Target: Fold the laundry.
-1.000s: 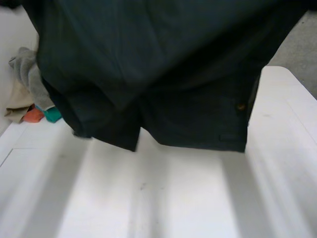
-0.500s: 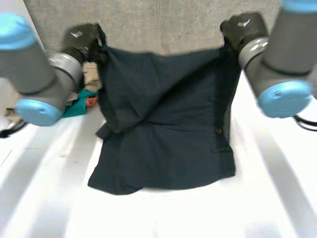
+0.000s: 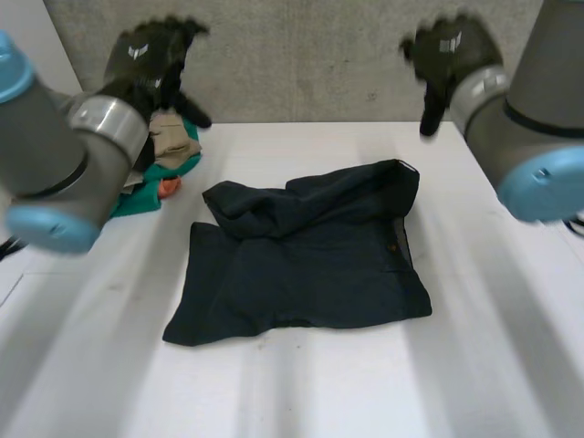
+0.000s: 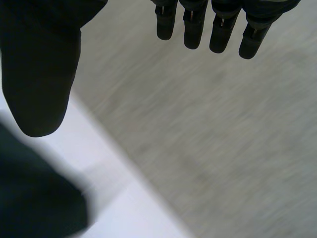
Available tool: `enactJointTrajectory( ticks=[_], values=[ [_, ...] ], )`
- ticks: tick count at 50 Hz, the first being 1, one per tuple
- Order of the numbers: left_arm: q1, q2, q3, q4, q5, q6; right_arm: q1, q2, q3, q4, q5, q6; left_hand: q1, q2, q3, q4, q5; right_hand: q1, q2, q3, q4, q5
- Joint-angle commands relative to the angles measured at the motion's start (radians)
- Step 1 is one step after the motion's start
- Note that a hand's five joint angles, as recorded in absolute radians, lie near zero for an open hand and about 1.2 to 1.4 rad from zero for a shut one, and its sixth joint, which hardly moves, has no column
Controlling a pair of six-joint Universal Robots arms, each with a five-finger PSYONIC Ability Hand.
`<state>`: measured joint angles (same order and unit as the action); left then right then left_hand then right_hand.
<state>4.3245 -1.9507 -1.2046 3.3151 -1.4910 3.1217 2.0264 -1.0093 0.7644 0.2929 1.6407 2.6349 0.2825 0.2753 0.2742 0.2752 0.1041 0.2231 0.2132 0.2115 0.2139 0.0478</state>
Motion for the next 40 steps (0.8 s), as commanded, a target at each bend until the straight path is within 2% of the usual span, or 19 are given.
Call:
enactJointTrajectory(
  ticks=[1, 2, 5, 8, 10, 12, 17, 20, 23, 25, 29, 33, 38, 40],
  values=[
    [-0.002, 0.223, -0.39, -0.161, 0.011, 0.129, -0.011, -0.097, 0.343, 0.19, -0.028, 0.027, 0.412, 0.419, 0.42, 0.419, 0.416, 0.091, 0.101, 0.102, 0.1, 0.091],
    [-0.002, 0.242, -0.438, -0.172, 0.012, 0.156, -0.012, -0.127, 0.434, 0.186, -0.047, 0.04, 0.482, 0.489, 0.491, 0.489, 0.486, 0.164, 0.173, 0.175, 0.173, 0.164],
    [-0.006, 0.277, -0.596, -0.18, 0.014, 0.257, -0.014, -0.156, 0.582, 0.126, -0.099, 0.063, 0.492, 0.499, 0.5, 0.499, 0.496, 0.246, 0.256, 0.258, 0.255, 0.247],
    [-0.002, 0.28, -0.713, -0.163, 0.015, 0.331, -0.018, -0.186, 0.763, -0.029, -0.166, 0.074, 0.439, 0.446, 0.447, 0.446, 0.443, 0.261, 0.271, 0.273, 0.27, 0.262],
    [0.003, 0.27, -0.763, -0.123, 0.015, 0.363, -0.018, -0.212, 0.873, -0.153, -0.186, 0.076, 0.325, 0.332, 0.333, 0.332, 0.329, 0.314, 0.324, 0.325, 0.323, 0.314],
    [0.003, 0.259, -0.777, -0.085, 0.015, 0.367, -0.017, -0.221, 0.926, -0.228, -0.191, 0.077, 0.319, 0.326, 0.327, 0.326, 0.322, 0.326, 0.336, 0.337, 0.335, 0.326],
    [0.006, 0.162, -0.78, -0.009, 0.015, 0.368, -0.002, -0.215, 1.024, -0.386, -0.183, 0.073, 0.319, 0.326, 0.327, 0.326, 0.322, 0.343, 0.353, 0.355, 0.353, 0.344],
    [0.007, 0.121, -0.773, 0.017, 0.014, 0.37, -0.003, -0.172, 1.041, -0.457, -0.182, 0.065, 0.319, 0.326, 0.327, 0.326, 0.322, 0.449, 0.459, 0.46, 0.458, 0.45],
    [0.012, 0.099, -0.76, 0.038, 0.014, 0.374, -0.003, -0.132, 1.043, -0.534, -0.17, 0.066, 0.316, 0.323, 0.324, 0.323, 0.319, 0.782, 0.792, 0.794, 0.792, 0.783],
    [0.02, 0.088, -0.756, 0.058, 0.015, 0.374, -0.006, -0.129, 1.041, -0.589, -0.141, 0.066, 0.327, 0.334, 0.336, 0.335, 0.331, 1.171, 1.181, 1.183, 1.18, 1.172],
    [0.021, 0.065, -0.751, 0.112, 0.014, 0.377, -0.005, -0.132, 1.04, -0.644, -0.078, 0.056, 0.339, 0.346, 0.347, 0.346, 0.343, 1.173, 1.183, 1.185, 1.182, 1.174],
    [0.018, 0.035, -0.745, 0.149, 0.014, 0.379, 0.0, -0.135, 1.032, -0.646, -0.055, 0.054, 0.526, 0.534, 0.535, 0.534, 0.53, 1.173, 1.183, 1.185, 1.182, 1.174],
    [0.018, 0.015, -0.73, 0.165, 0.012, 0.396, -0.011, -0.135, 1.018, -0.641, -0.047, 0.053, 1.051, 1.058, 1.059, 1.058, 1.055, 1.173, 1.183, 1.185, 1.182, 1.174],
    [0.018, 0.013, -0.724, 0.167, 0.012, 0.408, -0.015, -0.137, 1.015, -0.641, -0.047, 0.053, 1.114, 1.121, 1.122, 1.121, 1.118, 1.173, 1.183, 1.185, 1.182, 1.174]
  ],
)
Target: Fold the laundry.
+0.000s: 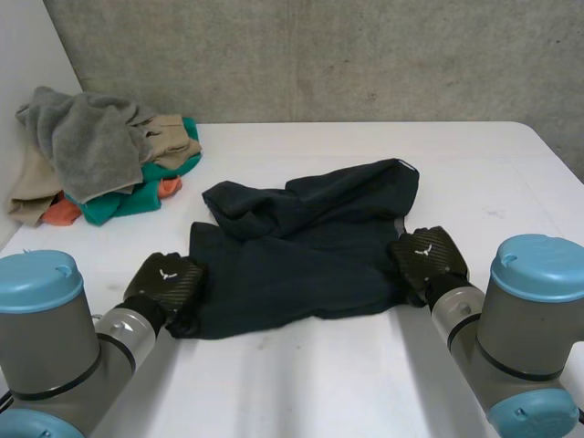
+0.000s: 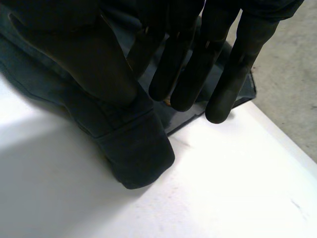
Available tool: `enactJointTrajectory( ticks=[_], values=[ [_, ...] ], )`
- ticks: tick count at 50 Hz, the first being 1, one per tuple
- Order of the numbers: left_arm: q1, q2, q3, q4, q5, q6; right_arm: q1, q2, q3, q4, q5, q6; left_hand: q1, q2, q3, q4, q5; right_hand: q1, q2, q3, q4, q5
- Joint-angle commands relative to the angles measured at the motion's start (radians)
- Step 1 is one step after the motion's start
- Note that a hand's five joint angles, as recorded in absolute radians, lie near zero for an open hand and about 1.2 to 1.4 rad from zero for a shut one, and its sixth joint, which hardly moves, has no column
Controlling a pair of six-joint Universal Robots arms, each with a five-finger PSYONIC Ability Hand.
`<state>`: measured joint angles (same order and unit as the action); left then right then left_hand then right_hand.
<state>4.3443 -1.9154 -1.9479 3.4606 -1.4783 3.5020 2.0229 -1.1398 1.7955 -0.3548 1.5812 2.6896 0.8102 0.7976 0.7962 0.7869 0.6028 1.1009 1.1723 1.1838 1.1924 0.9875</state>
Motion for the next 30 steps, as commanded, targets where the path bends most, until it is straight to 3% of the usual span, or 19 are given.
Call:
enactJointTrajectory(
  ticks=[1, 8, 15, 21, 26, 30],
  values=[
    [-0.002, -0.022, 0.021, 0.022, 0.0, 0.034, -0.012, -0.006, -0.021, 0.008, 0.013, -0.002, 0.586, 0.599, 0.6, 0.609, 0.619, 0.295, 0.224, 0.213, 0.204, 0.234],
    [-0.002, 0.057, 0.04, 0.009, -0.011, 0.064, -0.013, -0.073, -0.056, 0.077, 0.014, -0.019, 0.586, 0.599, 0.6, 0.609, 0.619, 0.295, 0.224, 0.213, 0.204, 0.234],
    [-0.012, 0.358, 0.07, -0.027, -0.008, 0.022, -0.013, -0.25, -0.178, 0.328, 0.014, -0.112, 0.586, 0.599, 0.6, 0.609, 0.619, 0.295, 0.224, 0.213, 0.204, 0.234],
    [-0.011, 0.596, 0.185, -0.086, -0.005, -0.093, -0.016, -0.382, -0.408, 0.509, 0.017, -0.125, 0.586, 0.599, 0.6, 0.609, 0.619, 0.295, 0.224, 0.213, 0.204, 0.234],
    [-0.008, 0.636, 0.282, -0.141, -0.003, -0.15, -0.016, -0.396, -0.599, 0.623, 0.019, -0.126, 0.586, 0.599, 0.6, 0.609, 0.619, 0.295, 0.224, 0.213, 0.204, 0.234],
    [-0.009, 0.555, 0.325, -0.146, -0.003, -0.15, -0.016, -0.358, -0.695, 0.678, 0.017, -0.126, 0.586, 0.599, 0.6, 0.609, 0.619, 0.295, 0.224, 0.213, 0.204, 0.234]
  ],
)
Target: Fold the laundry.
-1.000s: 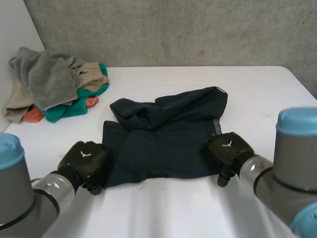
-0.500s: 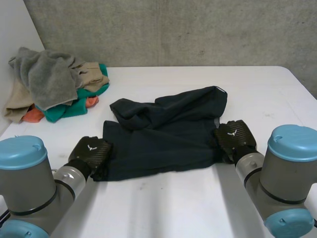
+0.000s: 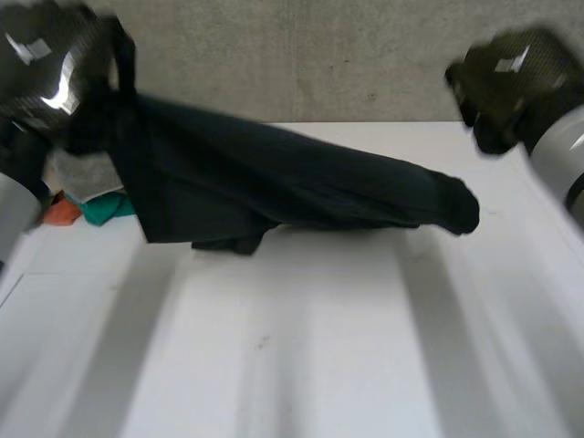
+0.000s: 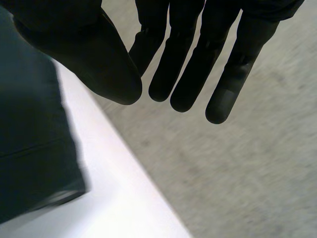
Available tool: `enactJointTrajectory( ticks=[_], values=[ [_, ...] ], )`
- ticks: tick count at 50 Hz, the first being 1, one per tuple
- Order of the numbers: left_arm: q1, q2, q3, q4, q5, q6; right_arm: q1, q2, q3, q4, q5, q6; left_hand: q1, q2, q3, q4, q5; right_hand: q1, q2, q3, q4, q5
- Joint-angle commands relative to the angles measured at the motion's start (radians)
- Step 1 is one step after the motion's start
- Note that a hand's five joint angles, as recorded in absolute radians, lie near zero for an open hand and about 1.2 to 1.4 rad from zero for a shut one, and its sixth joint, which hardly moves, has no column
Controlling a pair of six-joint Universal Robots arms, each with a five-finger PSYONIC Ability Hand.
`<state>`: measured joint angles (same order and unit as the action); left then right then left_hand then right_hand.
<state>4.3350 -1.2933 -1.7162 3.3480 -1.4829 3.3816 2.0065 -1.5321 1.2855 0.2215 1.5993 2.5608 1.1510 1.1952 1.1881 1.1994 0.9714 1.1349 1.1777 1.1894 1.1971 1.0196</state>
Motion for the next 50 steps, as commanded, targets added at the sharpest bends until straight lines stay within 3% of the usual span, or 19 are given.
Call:
enactJointTrajectory(
  ticks=[1, 9, 11, 17, 20, 25, 31, 39, 50],
  values=[
    [0.0, -0.101, 0.104, -0.033, 0.001, -0.03, 0.0, 0.058, -0.201, 0.107, 0.001, 0.003, 0.245, 0.201, 0.208, 0.197, 0.25, 0.261, 0.219, 0.207, 0.199, 0.202],
    [-0.003, -0.484, 0.251, -0.041, -0.008, -0.03, 0.003, 0.315, -0.287, 0.127, 0.013, 0.022, 0.245, 0.201, 0.208, 0.197, 0.25, 0.261, 0.219, 0.207, 0.199, 0.202],
    [-0.024, -0.592, 0.311, -0.051, -0.008, -0.031, 0.014, 0.358, -0.278, 0.127, 0.034, 0.051, 0.245, 0.201, 0.208, 0.197, 0.25, -0.261, -0.304, -0.315, -0.323, -0.32],
    [-0.086, -0.667, 0.353, -0.084, -0.013, -0.031, 0.006, 0.372, -0.168, 0.104, 0.134, 0.319, 0.245, 0.201, 0.208, 0.197, 0.25, -0.855, -0.898, -0.91, -0.918, -0.915],
    [-0.089, -0.664, 0.357, -0.082, -0.01, -0.038, 0.011, 0.351, -0.077, 0.104, 0.119, 0.429, 0.245, 0.201, 0.208, 0.197, 0.25, -0.856, -0.899, -0.911, -0.918, -0.915],
    [-0.089, -0.639, 0.376, -0.081, -0.01, -0.036, 0.026, 0.25, 0.15, 0.104, 0.007, 0.596, 0.245, 0.201, 0.208, 0.197, 0.25, -0.888, -0.931, -0.943, -0.951, -0.948],
    [-0.084, -0.643, 0.392, -0.082, -0.013, -0.038, 0.112, 0.259, 0.325, 0.04, -0.096, 0.733, 0.245, 0.201, 0.208, 0.197, 0.25, -0.88, -0.922, -0.934, -0.942, -0.939],
    [-0.084, -0.644, 0.391, -0.082, -0.014, -0.038, 0.253, 0.392, 0.364, -0.155, -0.064, 0.748, 0.245, 0.201, 0.208, 0.197, 0.25, -0.803, -0.846, -0.858, -0.866, -0.863],
    [-0.086, -0.635, 0.399, -0.082, -0.014, -0.038, 0.386, 0.566, 0.229, -0.232, 0.109, 0.727, 0.245, 0.201, 0.208, 0.197, 0.25, -0.774, -0.817, -0.829, -0.836, -0.833]
  ],
)
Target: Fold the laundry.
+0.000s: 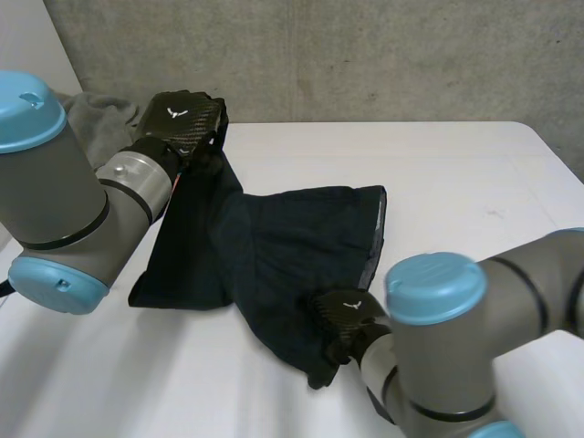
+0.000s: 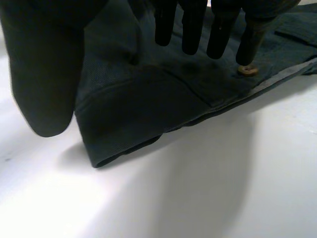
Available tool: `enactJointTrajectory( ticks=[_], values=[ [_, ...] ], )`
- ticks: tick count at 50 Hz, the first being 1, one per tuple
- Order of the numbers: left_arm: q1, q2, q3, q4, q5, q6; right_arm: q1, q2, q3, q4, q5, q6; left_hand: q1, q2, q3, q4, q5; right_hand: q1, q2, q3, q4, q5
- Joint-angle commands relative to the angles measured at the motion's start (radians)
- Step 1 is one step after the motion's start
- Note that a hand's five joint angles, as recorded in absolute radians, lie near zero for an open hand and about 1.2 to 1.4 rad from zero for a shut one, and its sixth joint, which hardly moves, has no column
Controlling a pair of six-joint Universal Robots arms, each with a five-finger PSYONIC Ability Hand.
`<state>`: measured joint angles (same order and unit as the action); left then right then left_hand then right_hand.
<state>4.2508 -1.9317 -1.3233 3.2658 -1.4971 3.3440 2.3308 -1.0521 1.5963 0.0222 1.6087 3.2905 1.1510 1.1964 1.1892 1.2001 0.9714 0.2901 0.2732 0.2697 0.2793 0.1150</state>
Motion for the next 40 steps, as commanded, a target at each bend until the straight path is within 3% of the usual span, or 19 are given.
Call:
enactJointTrajectory(
  ticks=[1, 2, 5, 8, 11, 16, 20, 23, 29, 32, 38, 40],
  values=[
    [-0.002, 0.003, 0.006, 0.0, 0.0, 0.0, 0.064, 0.086, -0.084, -0.033, 0.1, -0.003, 0.245, 0.2, 0.207, 0.196, 0.25, 0.074, 0.091, 0.094, 0.085, 0.074],
    [-0.002, 0.003, 0.007, -0.002, 0.0, 0.0, 0.071, 0.095, -0.088, -0.045, 0.109, -0.005, 0.245, 0.2, 0.207, 0.196, 0.25, 0.126, 0.143, 0.146, 0.137, 0.127],
    [-0.002, 0.007, 0.007, -0.006, -0.002, -0.001, 0.091, 0.113, -0.101, -0.131, 0.186, -0.006, 0.245, 0.2, 0.207, 0.196, 0.25, 1.103, 1.12, 1.123, 1.113, 1.103],
    [-0.002, 0.022, 0.007, -0.011, -0.005, -0.001, 0.079, 0.09, -0.092, -0.162, 0.255, -0.023, 0.245, 0.2, 0.207, 0.196, 0.25, 1.106, 1.123, 1.127, 1.117, 1.107],
    [-0.002, 0.065, -0.008, -0.031, -0.018, -0.001, 0.059, 0.009, -0.07, -0.157, 0.269, -0.078, 0.245, 0.2, 0.207, 0.196, 0.25, 1.106, 1.123, 1.127, 1.117, 1.107],
    [0.007, 0.186, -0.059, -0.145, -0.02, 0.008, -0.095, -0.314, -0.024, -0.073, 0.192, -0.403, 0.245, 0.2, 0.207, 0.196, 0.25, 1.106, 1.123, 1.127, 1.117, 1.107],
    [0.026, 0.269, -0.109, -0.242, -0.012, 0.012, -0.24, -0.417, -0.065, 0.011, 0.125, -0.647, 0.245, 0.2, 0.207, 0.196, 0.25, 1.106, 1.123, 1.127, 1.117, 1.107],
    [0.027, 0.299, -0.149, -0.285, 0.001, 0.012, -0.307, -0.457, -0.123, 0.076, 0.1, -0.732, 0.245, 0.2, 0.207, 0.196, 0.25, 1.106, 1.123, 1.127, 1.117, 1.107],
    [0.021, 0.281, -0.284, -0.301, 0.08, 0.015, -0.375, -0.451, -0.22, 0.252, 0.042, -0.743, 0.245, 0.2, 0.207, 0.196, 0.25, 1.106, 1.123, 1.127, 1.117, 1.107],
    [0.02, 0.145, -0.287, -0.246, 0.086, 0.014, -0.387, -0.355, -0.257, 0.286, -0.007, -0.736, 0.245, 0.2, 0.207, 0.196, 0.25, 1.106, 1.123, 1.127, 1.117, 1.107],
    [-0.006, -0.053, -0.076, -0.118, 0.04, 0.009, -0.383, -0.08, -0.436, 0.268, -0.027, -0.73, 0.245, 0.2, 0.207, 0.196, 0.25, 1.106, 1.123, 1.127, 1.117, 1.107],
    [-0.015, -0.092, 0.06, -0.072, -0.014, 0.006, -0.372, -0.033, -0.517, 0.243, -0.013, -0.729, 0.245, 0.2, 0.207, 0.196, 0.25, 1.106, 1.123, 1.127, 1.117, 1.107]
  ],
)
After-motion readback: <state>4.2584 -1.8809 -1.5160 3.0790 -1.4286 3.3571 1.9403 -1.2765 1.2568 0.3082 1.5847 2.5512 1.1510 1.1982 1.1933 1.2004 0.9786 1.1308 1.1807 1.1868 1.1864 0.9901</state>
